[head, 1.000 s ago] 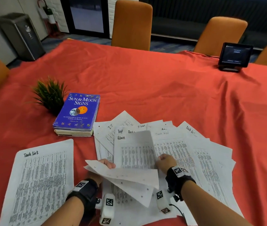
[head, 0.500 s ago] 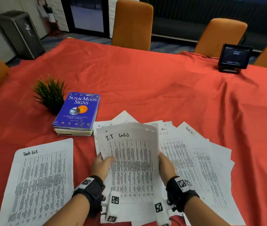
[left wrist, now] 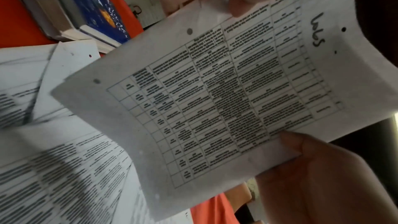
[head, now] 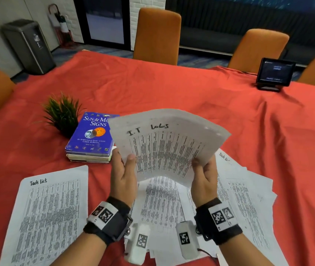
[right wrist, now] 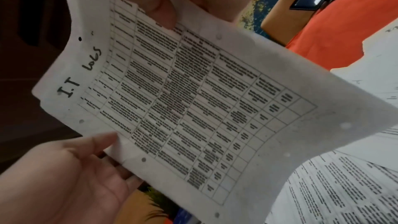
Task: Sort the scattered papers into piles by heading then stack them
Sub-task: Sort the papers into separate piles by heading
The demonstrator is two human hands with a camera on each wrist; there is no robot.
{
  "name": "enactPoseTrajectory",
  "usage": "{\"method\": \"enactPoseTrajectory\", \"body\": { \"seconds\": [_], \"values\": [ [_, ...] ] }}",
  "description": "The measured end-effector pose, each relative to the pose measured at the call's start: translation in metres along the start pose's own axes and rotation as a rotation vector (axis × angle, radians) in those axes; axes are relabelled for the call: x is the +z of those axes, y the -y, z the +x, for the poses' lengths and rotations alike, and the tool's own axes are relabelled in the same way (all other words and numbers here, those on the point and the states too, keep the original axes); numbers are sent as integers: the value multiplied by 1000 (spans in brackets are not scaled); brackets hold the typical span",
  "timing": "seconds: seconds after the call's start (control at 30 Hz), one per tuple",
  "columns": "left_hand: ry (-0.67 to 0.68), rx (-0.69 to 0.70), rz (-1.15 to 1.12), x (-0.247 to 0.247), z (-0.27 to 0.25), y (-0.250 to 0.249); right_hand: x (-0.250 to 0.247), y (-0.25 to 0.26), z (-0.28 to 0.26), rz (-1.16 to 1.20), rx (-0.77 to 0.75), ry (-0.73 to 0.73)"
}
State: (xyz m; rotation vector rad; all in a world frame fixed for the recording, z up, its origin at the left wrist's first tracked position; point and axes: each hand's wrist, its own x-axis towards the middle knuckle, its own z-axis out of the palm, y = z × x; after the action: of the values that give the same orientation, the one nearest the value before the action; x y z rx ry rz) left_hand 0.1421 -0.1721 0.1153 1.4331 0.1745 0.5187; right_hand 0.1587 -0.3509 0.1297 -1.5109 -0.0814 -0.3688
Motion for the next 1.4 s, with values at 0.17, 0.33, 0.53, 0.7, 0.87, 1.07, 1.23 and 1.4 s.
{"method": "enactPoseTrajectory", "body": {
  "seconds": [0.17,0.33,0.53,0.7,0.87,1.07,1.23,1.4],
  "values": [
    [45,23,24,-3,-4,3,0,-3,-10,-46,69,60],
    [21,-23,15,-5,4,11,2,-2,-5,-46,86,47],
    [6,-25,-25,-2,3,1,7,2,0,16,112,-1],
    [13,-26,-33,0,0,0,5,-1,-5,-11,81,17],
    [82,-107,84,-3,-5,18,5,-24,-12,-123,193,49],
    [37,-127,173,-18,0,21,5,-32,-11,-163,258,78],
    [-41,-113,222,-67,19,13,21,-36,-10,-229,309,285],
    [37,-346,413,-142,7,21,69,-48,-18,-129,447,332]
  ]
}}
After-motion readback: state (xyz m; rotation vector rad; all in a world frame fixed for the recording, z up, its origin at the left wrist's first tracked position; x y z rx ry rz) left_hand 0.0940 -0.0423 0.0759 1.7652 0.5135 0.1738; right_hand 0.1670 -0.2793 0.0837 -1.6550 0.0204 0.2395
